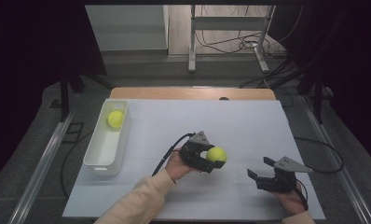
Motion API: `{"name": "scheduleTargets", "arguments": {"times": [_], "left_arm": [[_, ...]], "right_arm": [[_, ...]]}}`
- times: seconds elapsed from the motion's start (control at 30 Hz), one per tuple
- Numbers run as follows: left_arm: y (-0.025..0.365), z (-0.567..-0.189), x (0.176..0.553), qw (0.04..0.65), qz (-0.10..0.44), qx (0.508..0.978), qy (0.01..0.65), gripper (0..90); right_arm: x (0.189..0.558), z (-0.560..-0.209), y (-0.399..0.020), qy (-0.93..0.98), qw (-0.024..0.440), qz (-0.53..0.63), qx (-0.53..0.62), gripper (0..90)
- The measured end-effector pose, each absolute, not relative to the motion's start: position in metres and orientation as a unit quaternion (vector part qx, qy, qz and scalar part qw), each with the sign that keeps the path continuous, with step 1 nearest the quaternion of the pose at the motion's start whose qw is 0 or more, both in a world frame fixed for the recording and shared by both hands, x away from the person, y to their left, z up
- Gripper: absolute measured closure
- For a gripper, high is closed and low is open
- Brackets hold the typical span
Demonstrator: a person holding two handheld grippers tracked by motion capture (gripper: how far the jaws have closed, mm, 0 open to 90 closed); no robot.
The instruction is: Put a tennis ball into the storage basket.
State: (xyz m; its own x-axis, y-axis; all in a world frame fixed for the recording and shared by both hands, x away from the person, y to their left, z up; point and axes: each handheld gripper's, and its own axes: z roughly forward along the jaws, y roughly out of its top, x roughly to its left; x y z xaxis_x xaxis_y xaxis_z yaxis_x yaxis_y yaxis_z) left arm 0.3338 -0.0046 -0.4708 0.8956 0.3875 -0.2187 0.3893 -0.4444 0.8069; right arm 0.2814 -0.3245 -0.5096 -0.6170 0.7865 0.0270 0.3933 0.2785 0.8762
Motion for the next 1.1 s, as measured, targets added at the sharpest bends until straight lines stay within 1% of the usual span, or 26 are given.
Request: {"name": "scheduleTargets", "arguments": {"times": [1.1], "left_arm": [[0.022, -0.457, 0.335, 0.495, 0.015, 0.833, 0.248, 25.3]], "right_arm": [[0.282, -0.510, -0.325, 0.771, 0.212, 0.464, 0.382, 15.2]]}}
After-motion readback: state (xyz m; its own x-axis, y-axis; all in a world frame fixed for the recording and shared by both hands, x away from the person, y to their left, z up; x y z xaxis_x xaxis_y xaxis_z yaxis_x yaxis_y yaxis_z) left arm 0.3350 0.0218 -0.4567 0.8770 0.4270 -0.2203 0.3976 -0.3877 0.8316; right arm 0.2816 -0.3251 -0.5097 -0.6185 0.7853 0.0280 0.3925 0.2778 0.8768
